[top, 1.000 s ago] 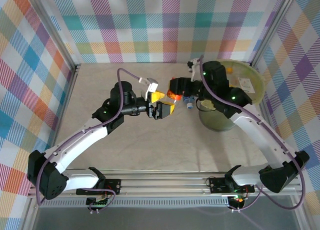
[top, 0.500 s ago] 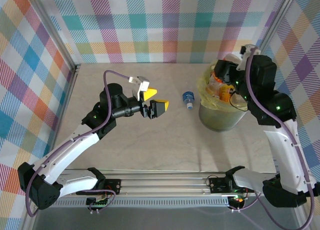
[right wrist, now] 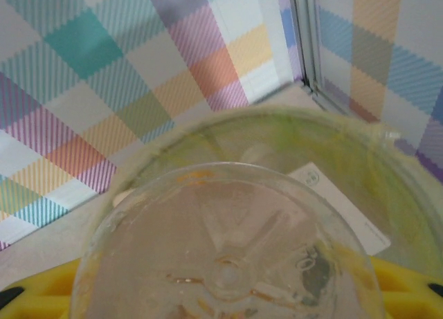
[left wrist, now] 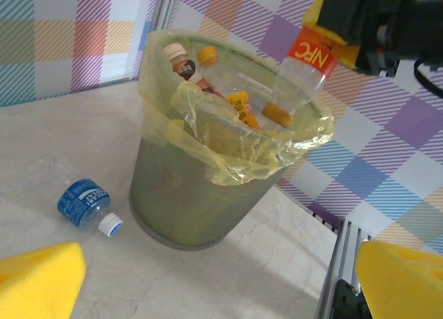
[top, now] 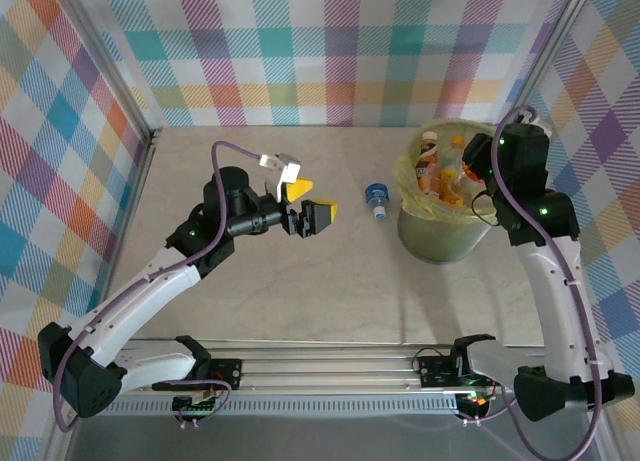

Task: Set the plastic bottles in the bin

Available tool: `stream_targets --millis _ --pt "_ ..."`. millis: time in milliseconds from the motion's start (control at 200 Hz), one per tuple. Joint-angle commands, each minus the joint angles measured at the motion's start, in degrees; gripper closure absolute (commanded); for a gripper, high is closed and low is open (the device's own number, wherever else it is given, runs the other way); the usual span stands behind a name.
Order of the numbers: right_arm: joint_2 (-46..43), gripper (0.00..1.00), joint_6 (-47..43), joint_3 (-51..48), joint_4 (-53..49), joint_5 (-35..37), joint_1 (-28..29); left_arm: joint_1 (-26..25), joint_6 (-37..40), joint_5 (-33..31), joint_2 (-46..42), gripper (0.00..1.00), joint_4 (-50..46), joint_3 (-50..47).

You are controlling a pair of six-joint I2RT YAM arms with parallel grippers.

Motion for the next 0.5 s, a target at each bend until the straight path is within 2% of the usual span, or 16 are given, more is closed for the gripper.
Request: stream_targets --millis 0,110,225,335,495 --pt "-0.5 0.49 6.2 -2.7 4.9 -4.5 -1.9 -0.6 -0.1 -1.4 0.4 0.0 -0.1 -0.3" --pt "0.1 0.48 8.9 -4.5 5.3 -7.9 -3.2 -0.6 -0.3 -1.5 0.8 0.0 -0.5 0.0" --pt "-0.7 0.46 10.4 -6.8 5.6 -8.4 -3.4 -0.7 -0.9 -1.8 1.4 0.0 -0.4 0.2" --pt "-2.1 0.43 10.5 -8.9 5.5 -7.4 -3.5 -0.7 -1.4 -2.5 2.2 0.0 -0.7 0.7" --pt "-2.9 0.32 9.0 -9.4 3.0 -4.0 -3.6 -0.7 -1.6 -2.5 2.7 0.0 -0.9 1.1"
